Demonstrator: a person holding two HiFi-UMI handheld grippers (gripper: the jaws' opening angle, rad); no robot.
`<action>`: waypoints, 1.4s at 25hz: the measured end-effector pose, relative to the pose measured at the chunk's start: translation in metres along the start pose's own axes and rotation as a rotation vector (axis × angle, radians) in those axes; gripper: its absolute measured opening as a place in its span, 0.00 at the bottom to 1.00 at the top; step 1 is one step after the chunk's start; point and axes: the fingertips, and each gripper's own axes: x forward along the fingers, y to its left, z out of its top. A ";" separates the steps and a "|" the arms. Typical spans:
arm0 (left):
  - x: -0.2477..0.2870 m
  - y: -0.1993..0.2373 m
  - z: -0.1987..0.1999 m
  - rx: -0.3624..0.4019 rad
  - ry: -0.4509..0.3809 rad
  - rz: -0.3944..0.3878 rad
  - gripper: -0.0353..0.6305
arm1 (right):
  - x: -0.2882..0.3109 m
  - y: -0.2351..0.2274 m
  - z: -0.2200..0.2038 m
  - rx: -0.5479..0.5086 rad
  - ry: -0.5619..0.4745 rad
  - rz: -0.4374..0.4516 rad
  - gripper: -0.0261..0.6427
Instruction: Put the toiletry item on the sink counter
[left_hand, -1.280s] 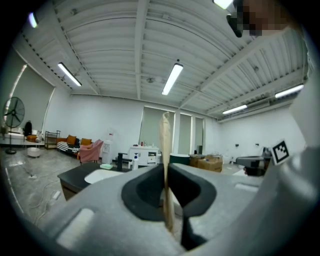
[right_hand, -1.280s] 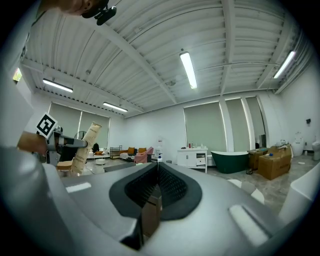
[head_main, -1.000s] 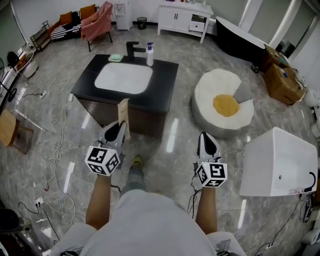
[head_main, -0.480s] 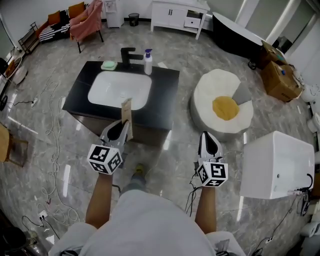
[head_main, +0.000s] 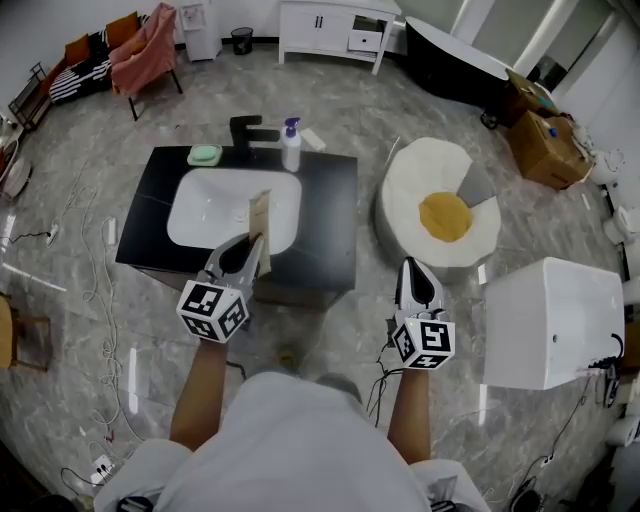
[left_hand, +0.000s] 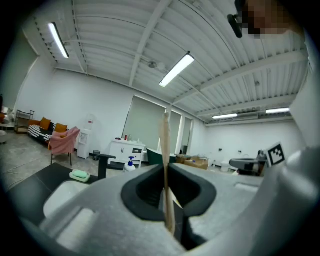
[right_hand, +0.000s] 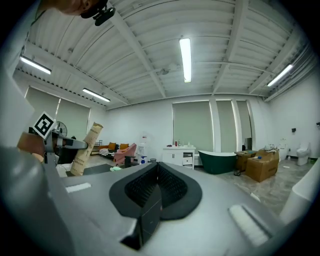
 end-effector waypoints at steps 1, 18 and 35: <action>0.006 0.004 0.002 -0.001 0.000 -0.011 0.09 | 0.006 0.001 0.001 -0.001 0.001 -0.006 0.04; 0.126 0.009 -0.013 -0.055 0.060 -0.055 0.09 | 0.079 -0.063 -0.001 0.007 0.015 0.000 0.04; 0.251 0.014 -0.101 -0.159 0.250 -0.001 0.09 | 0.146 -0.145 -0.026 0.033 0.051 0.023 0.05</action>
